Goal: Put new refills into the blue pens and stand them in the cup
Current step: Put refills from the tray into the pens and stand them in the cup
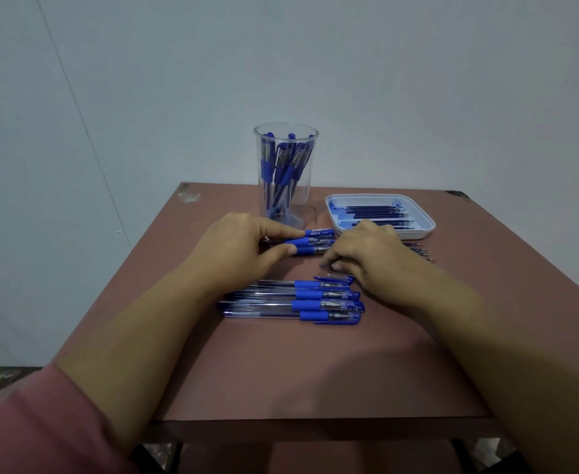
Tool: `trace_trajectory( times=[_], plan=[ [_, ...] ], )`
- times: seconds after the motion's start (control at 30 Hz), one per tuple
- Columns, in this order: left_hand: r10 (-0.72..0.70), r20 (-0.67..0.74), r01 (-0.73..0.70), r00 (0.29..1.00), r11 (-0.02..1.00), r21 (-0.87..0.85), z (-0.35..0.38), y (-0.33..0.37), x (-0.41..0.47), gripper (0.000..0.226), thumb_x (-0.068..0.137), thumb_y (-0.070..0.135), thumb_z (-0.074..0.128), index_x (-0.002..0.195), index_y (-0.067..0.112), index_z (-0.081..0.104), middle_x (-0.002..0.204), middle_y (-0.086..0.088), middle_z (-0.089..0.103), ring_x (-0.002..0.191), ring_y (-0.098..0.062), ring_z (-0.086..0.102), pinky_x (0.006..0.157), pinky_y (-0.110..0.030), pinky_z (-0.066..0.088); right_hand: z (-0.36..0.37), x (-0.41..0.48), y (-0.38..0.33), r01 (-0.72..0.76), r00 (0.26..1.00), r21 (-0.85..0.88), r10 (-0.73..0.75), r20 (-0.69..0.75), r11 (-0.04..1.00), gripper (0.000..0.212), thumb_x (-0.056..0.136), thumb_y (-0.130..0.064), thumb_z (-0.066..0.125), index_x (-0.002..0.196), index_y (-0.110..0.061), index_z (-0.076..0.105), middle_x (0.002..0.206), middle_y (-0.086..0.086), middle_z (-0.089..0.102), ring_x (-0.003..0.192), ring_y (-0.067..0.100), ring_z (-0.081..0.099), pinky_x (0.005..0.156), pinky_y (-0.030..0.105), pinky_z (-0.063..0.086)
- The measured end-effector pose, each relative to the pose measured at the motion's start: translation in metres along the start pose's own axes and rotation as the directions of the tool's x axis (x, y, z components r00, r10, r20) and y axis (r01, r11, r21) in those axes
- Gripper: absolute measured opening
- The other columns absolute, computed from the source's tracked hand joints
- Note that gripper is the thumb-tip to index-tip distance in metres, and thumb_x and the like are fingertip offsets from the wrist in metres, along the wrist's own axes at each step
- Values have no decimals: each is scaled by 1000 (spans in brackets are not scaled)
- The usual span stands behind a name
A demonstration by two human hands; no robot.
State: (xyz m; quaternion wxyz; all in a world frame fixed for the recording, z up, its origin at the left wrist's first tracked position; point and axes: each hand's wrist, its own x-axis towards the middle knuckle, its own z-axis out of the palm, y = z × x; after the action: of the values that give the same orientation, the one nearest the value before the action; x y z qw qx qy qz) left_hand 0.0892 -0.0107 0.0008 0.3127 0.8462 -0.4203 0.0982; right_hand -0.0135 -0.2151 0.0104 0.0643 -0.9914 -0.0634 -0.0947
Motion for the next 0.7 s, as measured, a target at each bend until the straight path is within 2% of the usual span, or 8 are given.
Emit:
trace_trajectory(
  times=[0.13,0.23,0.3,0.37,0.43,0.53,0.6,0.7],
  plan=[
    [-10,18,10,1000,1000,-13,0,3,-1,28,87,36,69,115,42,68,101,13,74,88,-5,66,80,-37,56,-2,-4,5,-1,996,116,12,-89,993,21,96,-23,57,109,-34,69,93,-26,55,96,6,42,89,31,36],
    [-12,31,12,999,1000,-13,0,5,-2,29,88,35,68,116,42,67,102,13,73,88,-4,65,81,-36,56,-3,-12,10,-19,964,274,90,-251,962,17,92,-23,62,96,-40,64,89,-22,58,90,0,50,79,22,41],
    [-2,31,3,1000,1000,-22,0,6,-2,30,88,35,68,117,43,67,102,13,73,88,-4,65,81,-36,56,-2,-14,8,13,934,317,101,-342,948,21,90,-23,66,95,-43,60,88,-20,60,88,0,55,76,22,46],
    [18,25,-17,1000,999,-35,1,7,-3,29,88,34,69,116,42,67,101,14,73,88,-5,67,81,-37,57,1,-12,3,28,932,311,87,-351,950,22,89,-24,67,102,-41,62,87,-23,58,88,-1,55,76,18,46],
    [37,19,-36,999,998,-54,2,8,-4,29,88,33,69,115,42,68,99,14,74,87,-4,67,80,-37,57,4,-9,-4,50,940,274,48,-338,960,22,90,-24,66,111,-30,66,85,-28,53,89,-7,52,77,8,40],
    [48,4,-48,999,996,-80,3,7,-4,28,88,34,69,114,45,68,99,16,73,88,-2,67,80,-37,57,4,-7,-8,69,935,252,26,-355,965,18,92,-19,64,108,-19,70,84,-25,53,83,-8,48,77,3,34],
    [46,-3,-46,999,995,-85,3,5,-3,28,88,34,69,113,45,68,100,18,73,89,-1,67,80,-37,57,3,-9,-4,33,937,272,64,-343,962,13,92,-19,64,103,-21,70,87,-18,59,84,-2,51,75,4,37],
    [40,-10,-40,999,996,-84,3,4,-3,27,87,34,71,112,44,69,99,18,73,88,-1,67,80,-37,57,3,-13,9,-8,942,304,110,-319,953,14,90,-19,66,94,-33,65,86,-18,63,86,-1,57,71,9,41]
  ],
)
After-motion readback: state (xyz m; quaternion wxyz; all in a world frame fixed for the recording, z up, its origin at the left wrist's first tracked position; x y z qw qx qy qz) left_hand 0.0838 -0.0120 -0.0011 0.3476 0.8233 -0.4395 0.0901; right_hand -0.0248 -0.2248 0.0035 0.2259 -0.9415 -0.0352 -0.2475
